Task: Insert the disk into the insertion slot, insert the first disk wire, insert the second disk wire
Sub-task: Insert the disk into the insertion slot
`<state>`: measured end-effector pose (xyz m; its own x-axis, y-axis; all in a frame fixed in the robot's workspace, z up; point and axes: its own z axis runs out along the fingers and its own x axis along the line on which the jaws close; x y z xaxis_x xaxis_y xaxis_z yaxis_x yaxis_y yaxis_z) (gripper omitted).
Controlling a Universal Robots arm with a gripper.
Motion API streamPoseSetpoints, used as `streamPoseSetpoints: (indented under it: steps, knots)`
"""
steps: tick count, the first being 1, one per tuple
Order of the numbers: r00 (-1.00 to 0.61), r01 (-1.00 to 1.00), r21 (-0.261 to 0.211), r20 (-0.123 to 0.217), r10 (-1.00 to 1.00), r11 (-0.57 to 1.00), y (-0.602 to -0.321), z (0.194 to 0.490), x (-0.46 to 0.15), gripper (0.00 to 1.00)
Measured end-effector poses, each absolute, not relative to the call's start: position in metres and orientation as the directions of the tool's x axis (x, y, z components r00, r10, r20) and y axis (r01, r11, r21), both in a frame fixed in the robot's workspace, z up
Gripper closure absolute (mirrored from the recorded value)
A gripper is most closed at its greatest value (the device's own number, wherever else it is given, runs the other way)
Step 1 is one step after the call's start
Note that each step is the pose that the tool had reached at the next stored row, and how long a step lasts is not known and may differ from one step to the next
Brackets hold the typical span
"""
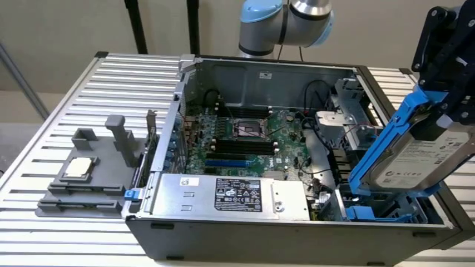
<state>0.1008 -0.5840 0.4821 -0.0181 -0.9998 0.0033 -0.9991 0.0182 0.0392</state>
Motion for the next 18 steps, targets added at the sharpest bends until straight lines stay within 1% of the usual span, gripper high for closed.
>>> streamPoseSetpoints:
  steps: [8,18]
  knots:
    - [-0.014,-0.999,0.039,0.003,-1.000,0.014,-0.584,0.469,0.104,0.67]
    - [-0.005,-0.999,0.039,-0.008,-1.000,0.004,-0.584,0.459,0.109,0.67]
